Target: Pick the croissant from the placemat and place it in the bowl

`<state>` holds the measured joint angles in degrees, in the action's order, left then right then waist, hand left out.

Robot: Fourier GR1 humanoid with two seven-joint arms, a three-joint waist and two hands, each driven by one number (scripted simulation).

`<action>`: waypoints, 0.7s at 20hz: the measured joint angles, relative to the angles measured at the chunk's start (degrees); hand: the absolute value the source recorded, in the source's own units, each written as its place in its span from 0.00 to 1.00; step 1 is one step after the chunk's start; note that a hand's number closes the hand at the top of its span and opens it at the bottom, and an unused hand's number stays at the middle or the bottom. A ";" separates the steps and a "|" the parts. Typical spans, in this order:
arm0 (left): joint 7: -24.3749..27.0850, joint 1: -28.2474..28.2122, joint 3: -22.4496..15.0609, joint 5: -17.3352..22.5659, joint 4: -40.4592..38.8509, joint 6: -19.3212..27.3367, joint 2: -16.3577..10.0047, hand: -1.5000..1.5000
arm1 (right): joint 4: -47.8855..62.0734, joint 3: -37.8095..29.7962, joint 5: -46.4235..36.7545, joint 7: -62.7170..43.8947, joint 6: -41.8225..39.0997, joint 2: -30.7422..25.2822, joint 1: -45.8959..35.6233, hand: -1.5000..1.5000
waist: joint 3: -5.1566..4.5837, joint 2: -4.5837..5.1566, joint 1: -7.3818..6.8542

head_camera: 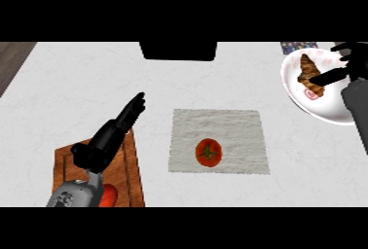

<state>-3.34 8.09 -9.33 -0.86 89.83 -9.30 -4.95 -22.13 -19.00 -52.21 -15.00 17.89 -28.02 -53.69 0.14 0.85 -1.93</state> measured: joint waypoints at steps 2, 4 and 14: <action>0.04 -0.20 0.39 0.18 0.08 -0.31 -0.30 0.50 | 0.46 -1.28 1.26 2.85 2.27 -0.28 0.38 0.00 | -0.02 -0.08 0.08; -0.36 0.04 0.30 0.13 0.10 -0.32 -0.08 0.50 | 0.65 -2.96 2.84 5.23 4.22 -1.22 0.64 0.00 | -0.01 -0.11 0.20; -0.49 -1.83 1.03 0.00 1.14 -0.25 -0.41 0.50 | -3.27 -13.17 13.71 9.33 12.29 -3.74 2.57 0.00 | -0.09 -0.68 1.43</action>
<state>-3.83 6.26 -8.29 -0.86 90.97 -9.55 -5.36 -25.40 -32.17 -38.51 -5.66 30.19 -31.77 -51.12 0.04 0.17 -0.50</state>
